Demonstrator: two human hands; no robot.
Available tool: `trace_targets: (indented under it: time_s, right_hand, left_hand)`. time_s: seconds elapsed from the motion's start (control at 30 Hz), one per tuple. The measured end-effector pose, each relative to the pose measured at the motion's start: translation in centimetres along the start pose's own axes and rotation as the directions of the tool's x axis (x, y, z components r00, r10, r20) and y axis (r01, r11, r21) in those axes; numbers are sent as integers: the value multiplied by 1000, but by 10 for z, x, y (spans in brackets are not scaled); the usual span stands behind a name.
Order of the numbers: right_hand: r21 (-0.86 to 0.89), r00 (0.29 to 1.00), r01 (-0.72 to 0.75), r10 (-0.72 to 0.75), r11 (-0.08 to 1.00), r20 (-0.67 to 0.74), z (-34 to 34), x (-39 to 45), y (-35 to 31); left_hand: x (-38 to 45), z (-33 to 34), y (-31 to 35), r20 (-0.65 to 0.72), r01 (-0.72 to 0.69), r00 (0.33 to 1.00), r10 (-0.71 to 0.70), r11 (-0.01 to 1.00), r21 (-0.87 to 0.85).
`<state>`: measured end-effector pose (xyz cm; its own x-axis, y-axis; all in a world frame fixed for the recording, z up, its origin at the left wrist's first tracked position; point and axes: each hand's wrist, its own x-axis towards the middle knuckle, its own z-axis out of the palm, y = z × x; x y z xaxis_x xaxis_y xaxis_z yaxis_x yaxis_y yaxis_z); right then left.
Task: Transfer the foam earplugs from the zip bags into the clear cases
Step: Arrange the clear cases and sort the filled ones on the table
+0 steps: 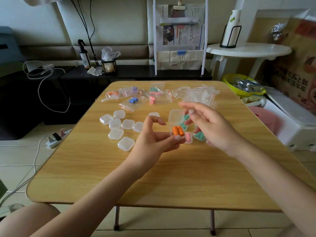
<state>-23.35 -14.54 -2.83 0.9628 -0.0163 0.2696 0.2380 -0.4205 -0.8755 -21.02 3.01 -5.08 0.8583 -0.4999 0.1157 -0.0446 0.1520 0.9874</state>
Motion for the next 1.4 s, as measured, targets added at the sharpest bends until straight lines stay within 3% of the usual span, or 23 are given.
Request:
trace_targets:
  time_s: [0.13,0.27,0.37,0.43,0.57,0.77,0.93,1.1,1.2,1.27,1.3,1.33,1.37,1.4]
  right_hand:
    - [63,998,39,-41,997,37,2,0,-1]
    - [18,996,73,-74,997,53,1,-1,-1]
    - [-198,989,130,-113,971,96,2,-8,-4]
    - [-352,976,216,-191,911,104,5,-10,-4]
    - [-370,956,294,-264,881,131,11,-7,5]
    - [-442,916,373,-399,816,36,19,-5,16]
    - [-401,917,385,-392,831,67,22,-4,22]
    - [-254,966,221,-175,942,191,20,0,21]
    - [-240,978,193,-166,951,129,21,4,20]
    - [-183,988,152,-148,971,30,21,10,19]
    - [-165,990,136,-142,977,-25,20,14,19]
    - [-178,986,132,-147,975,-77,18,18,20]
    - [-223,981,133,-159,966,-106,17,22,23]
    - [-279,980,132,-167,951,-107,17,25,26]
  left_hand:
    - [2,-3,0,-32,67,997,-70,994,-89]
    - [4,-5,3,16,165,986,-167,945,-281]
    - [6,-7,6,70,221,975,-211,882,-417]
    - [6,-8,6,83,257,966,-245,874,-412]
    - [5,-8,1,60,283,959,-278,911,-300]
    - [7,-9,1,81,308,951,-299,888,-341]
    - [6,-8,0,50,309,949,-311,887,-342]
    - [5,-9,4,-20,282,957,-290,944,-173]
    - [7,-9,9,-87,276,956,-282,958,-72]
    - [9,-17,10,-199,166,972,-123,962,217]
    - [10,-26,10,-209,73,977,39,862,502]
    - [11,-35,9,-166,5,969,181,662,750]
    - [12,-43,9,-112,-25,956,272,456,890]
    - [12,-50,10,-86,-24,947,308,334,942]
